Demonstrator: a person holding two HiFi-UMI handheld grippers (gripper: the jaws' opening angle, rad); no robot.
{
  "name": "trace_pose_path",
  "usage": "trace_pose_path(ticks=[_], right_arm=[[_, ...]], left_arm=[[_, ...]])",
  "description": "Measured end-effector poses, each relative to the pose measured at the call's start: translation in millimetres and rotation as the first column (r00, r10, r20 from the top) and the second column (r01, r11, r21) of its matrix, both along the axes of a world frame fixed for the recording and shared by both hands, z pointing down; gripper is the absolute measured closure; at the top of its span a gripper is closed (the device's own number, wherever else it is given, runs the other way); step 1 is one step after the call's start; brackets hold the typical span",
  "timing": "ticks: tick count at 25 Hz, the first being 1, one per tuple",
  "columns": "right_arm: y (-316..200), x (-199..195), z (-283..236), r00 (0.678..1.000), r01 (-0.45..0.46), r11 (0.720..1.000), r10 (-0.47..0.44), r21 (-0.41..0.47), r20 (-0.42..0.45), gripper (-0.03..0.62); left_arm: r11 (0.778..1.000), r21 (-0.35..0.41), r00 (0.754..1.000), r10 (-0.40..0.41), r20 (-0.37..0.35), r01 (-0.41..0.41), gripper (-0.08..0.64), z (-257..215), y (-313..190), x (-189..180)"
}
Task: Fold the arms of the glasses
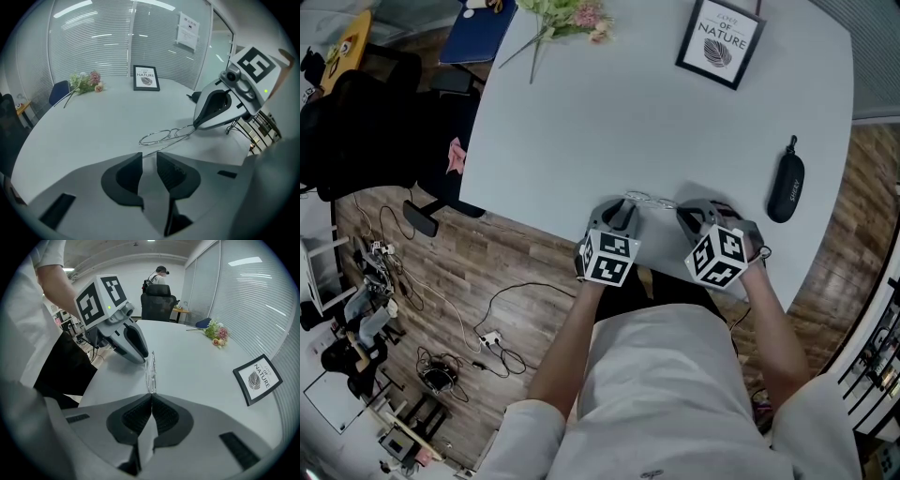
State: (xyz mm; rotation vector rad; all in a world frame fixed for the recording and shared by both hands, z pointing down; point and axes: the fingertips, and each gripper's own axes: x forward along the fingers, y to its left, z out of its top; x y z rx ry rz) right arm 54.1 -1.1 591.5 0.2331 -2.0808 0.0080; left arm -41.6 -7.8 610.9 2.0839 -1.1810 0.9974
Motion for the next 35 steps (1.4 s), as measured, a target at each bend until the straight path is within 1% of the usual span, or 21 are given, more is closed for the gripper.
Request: trace_pose_path(ticks=[4,11,13,16,20,22,25,29,33,35], right_arm=[[2.5,1.1,0.1,1.000,0.005,1.000,-0.005,-0.003,0.000,0.583],[2.3,5.4,-0.5,1.000,0.001,1.000,-0.001,0.004,-0.004,0.583],[2.6,5.2,-0.1,1.000,0.006,1.000,-0.006,0.015,-0.010,0.583],[3.2,5.6,1.7,1.000,0.012,0.999,-0.011,0.043,-0.025,0.583],[3.4,5.0,1.7,1.000,-0.004,0.997,0.006,0.071,-0.028,0.581],[4.2,4.3,2.9,0.999,0.023,0.994,-0.017,0.108,-0.048,0.581],[8.2,4.1,8.5,0.990,0.109,0.978,-0.090,0.176,-0.110,0.581],[11.5,2.1,13.9,0.989,0.115,0.976,-0.095,0.187,-0.116,0.580],[14.2,4.4,19.3,0.980,0.155,0.963,-0.123,0.219,-0.157,0.578],[14.0,4.6,21.1,0.978,0.161,0.960,-0.124,0.230,-0.165,0.574]], left_arm=[[1.000,-0.009,1.000,-0.026,-0.010,0.026,0.453,1.4,-1.6,-2.0],[0.998,0.000,0.997,-0.056,-0.048,0.056,0.453,1.9,-7.4,2.5],[0.998,-0.004,0.997,-0.060,-0.054,0.060,0.453,2.9,-8.0,2.5],[0.998,-0.031,0.996,-0.065,-0.062,0.063,0.453,7.7,-4.5,4.9],[0.999,-0.019,0.997,-0.051,-0.056,0.050,0.453,6.6,-3.4,4.7],[0.998,-0.033,0.997,-0.052,-0.058,0.050,0.453,7.0,2.0,3.4],[0.997,-0.064,0.997,-0.057,-0.058,0.053,0.453,8.0,11.7,2.7],[0.996,-0.068,0.997,-0.060,-0.058,0.056,0.453,7.8,16.7,1.2],[0.996,-0.065,0.997,-0.059,-0.056,0.055,0.453,4.0,21.7,1.6],[0.997,-0.062,0.997,-0.057,-0.055,0.054,0.453,1.8,23.5,1.8]])
